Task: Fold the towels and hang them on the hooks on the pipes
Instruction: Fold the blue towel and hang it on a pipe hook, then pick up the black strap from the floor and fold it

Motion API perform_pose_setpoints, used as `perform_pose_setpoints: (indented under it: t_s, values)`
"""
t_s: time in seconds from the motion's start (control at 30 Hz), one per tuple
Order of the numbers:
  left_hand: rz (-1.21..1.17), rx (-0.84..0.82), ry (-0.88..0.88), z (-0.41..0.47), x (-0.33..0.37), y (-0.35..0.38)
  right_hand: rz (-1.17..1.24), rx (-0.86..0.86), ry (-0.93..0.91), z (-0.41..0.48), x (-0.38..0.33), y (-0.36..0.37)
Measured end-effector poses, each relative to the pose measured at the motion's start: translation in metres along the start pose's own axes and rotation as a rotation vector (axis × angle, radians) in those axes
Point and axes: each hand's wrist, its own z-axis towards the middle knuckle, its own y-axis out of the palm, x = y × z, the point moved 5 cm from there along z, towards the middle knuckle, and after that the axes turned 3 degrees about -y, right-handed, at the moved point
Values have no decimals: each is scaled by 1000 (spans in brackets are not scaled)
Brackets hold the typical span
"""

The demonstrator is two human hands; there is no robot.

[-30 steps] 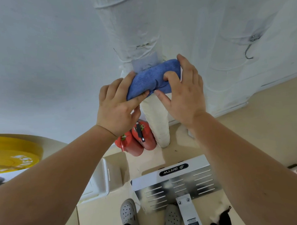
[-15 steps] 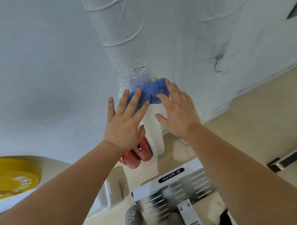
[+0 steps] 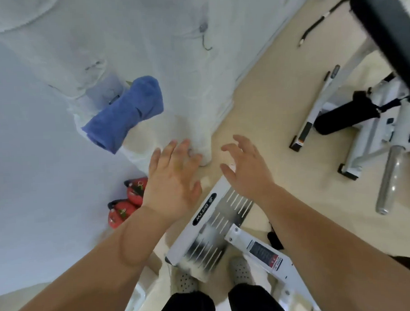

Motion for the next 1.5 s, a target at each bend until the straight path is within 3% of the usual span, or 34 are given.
perform_pose_setpoints:
  t_s: [0.17, 0.3, 0.6, 0.8, 0.97, 1.13, 1.27, 1.37, 1.5]
  values:
    - [-141, -380, 46, -4, 58, 81, 83, -119, 351, -79, 96, 48]
    - [-72, -684, 65, 0, 106, 176, 152, -295, 550, -120, 183, 108]
    - [4, -946, 250, -3, 201, 425, 147, -540, 779, -175, 387, 253]
    - [78, -1081, 396, -21, 226, 575, 189, -608, 859, -191, 484, 349]
    - [26, -1151, 418, -40, 254, 679, 172, -684, 869, -199, 551, 423]
    - [-88, -1325, 373, -60, 285, 765, 168, -820, 863, -197, 600, 477]
    - [-196, -1457, 216, -84, 300, 808, 171, -973, 767, -199, 602, 509]
    - [-261, -1458, 111, -95, 301, 821, 149, -938, 725, -198, 600, 515]
    - [-330, -1448, -15, -93, 294, 810, 280, -726, 745, -187, 596, 494]
